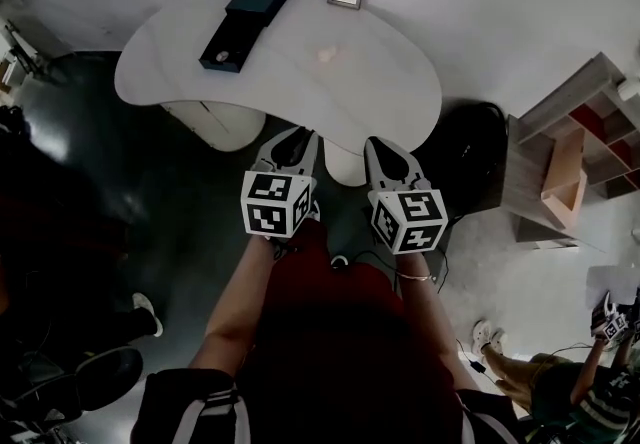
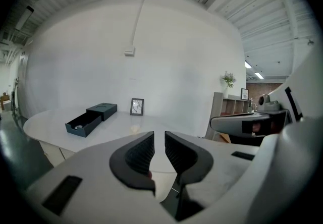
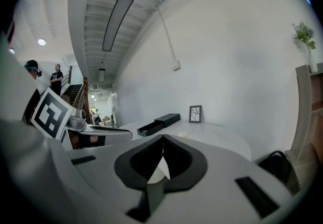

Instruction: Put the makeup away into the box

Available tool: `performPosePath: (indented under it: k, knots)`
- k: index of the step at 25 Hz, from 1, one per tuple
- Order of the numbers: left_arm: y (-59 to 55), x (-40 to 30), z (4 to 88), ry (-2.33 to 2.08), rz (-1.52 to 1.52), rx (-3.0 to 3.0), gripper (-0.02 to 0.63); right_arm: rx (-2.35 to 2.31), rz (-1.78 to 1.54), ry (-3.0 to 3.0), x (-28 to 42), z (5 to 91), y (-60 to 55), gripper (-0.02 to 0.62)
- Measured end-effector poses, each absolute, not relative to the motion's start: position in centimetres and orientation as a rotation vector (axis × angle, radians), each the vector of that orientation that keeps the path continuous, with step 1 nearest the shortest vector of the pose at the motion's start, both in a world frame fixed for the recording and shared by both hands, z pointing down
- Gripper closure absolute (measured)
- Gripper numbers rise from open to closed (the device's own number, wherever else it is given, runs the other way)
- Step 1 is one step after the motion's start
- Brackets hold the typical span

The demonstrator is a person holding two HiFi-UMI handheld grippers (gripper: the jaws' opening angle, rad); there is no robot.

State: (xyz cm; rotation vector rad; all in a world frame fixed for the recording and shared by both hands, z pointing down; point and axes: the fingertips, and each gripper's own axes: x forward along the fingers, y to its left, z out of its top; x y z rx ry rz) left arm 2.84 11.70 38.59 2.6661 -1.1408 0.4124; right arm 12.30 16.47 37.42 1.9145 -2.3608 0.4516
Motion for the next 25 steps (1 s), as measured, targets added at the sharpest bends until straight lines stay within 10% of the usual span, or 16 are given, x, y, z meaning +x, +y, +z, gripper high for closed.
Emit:
performPosePath:
  k: [25]
  knots:
    - [-6.2, 5.1, 46.4, -0.996, 0.658, 2.604, 0.421, 2.0, 0.616, -2.169, 15.1, 41.8, 0.6, 0.581]
